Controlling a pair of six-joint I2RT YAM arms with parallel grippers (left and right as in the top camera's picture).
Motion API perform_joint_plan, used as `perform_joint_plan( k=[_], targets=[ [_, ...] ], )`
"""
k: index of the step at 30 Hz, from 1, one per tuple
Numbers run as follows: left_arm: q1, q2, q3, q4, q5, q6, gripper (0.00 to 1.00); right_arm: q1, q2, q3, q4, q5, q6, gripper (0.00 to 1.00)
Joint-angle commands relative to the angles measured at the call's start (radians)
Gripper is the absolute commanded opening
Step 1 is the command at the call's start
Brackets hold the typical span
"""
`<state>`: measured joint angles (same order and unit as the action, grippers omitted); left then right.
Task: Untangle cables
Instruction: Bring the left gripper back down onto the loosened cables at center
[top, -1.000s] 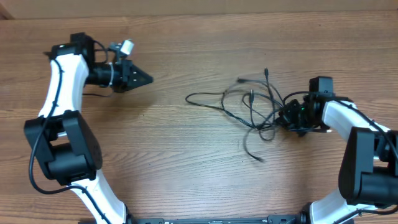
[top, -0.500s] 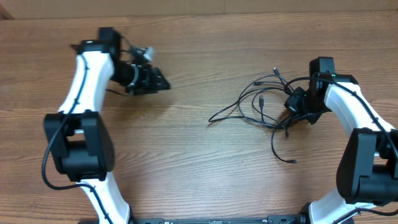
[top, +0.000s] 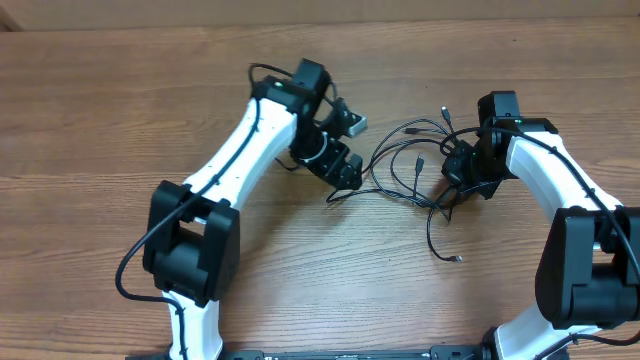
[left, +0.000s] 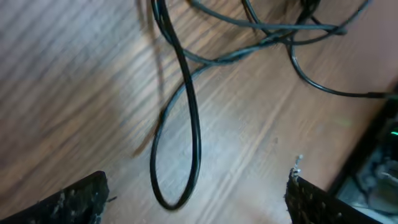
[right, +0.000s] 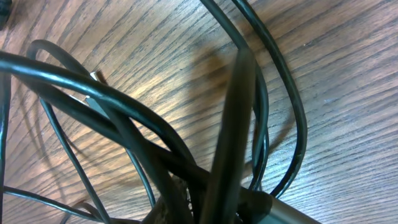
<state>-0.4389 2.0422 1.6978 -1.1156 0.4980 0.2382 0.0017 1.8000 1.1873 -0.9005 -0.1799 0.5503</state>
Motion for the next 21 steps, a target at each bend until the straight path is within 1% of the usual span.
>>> perform_joint_plan(
  k=[1, 3, 4, 8, 11, 12, 14, 15, 16, 18, 20, 21],
  targets=[
    [-0.041, -0.002, -0.043, 0.076, -0.187, -0.108, 0.89, 0.005, 0.002, 0.011, 0.004, -0.009, -0.002, 0.10],
    [-0.049, -0.002, -0.080, 0.108, -0.233, -0.150, 0.83, 0.005, 0.002, 0.011, 0.005, -0.008, -0.002, 0.11],
    [-0.049, -0.002, -0.089, 0.113, -0.241, -0.159, 0.83, 0.005, 0.002, 0.011, 0.005, -0.008, -0.002, 0.11],
    [-0.048, -0.002, -0.172, 0.186, -0.251, -0.176, 0.77, 0.005, 0.002, 0.011, 0.005, -0.009, -0.001, 0.11],
    [-0.048, -0.002, -0.215, 0.248, -0.251, -0.175, 0.77, 0.005, 0.002, 0.011, 0.004, -0.009, 0.002, 0.11],
    [-0.048, -0.002, -0.229, 0.270, -0.251, -0.175, 0.70, 0.005, 0.002, 0.011, 0.003, -0.008, 0.001, 0.12],
    [-0.047, -0.002, -0.239, 0.289, -0.250, -0.175, 0.28, 0.005, 0.002, 0.011, 0.000, -0.004, 0.000, 0.12],
    [-0.046, -0.002, -0.239, 0.291, -0.251, -0.175, 0.15, 0.005, 0.002, 0.010, -0.001, 0.003, -0.001, 0.12],
    [-0.044, -0.002, -0.239, 0.296, -0.254, -0.177, 0.04, 0.005, 0.002, 0.010, -0.004, 0.024, -0.002, 0.12],
    [-0.035, -0.002, -0.239, 0.304, -0.309, -0.232, 0.04, 0.005, 0.002, 0.010, -0.011, 0.072, -0.002, 0.11],
    [-0.005, -0.002, -0.239, 0.299, -0.423, -0.324, 0.04, 0.005, 0.002, 0.010, -0.021, 0.118, -0.002, 0.11],
    [0.010, -0.002, -0.239, 0.295, -0.453, -0.353, 0.04, 0.005, 0.002, 0.010, -0.024, 0.129, -0.002, 0.11]
  ],
)
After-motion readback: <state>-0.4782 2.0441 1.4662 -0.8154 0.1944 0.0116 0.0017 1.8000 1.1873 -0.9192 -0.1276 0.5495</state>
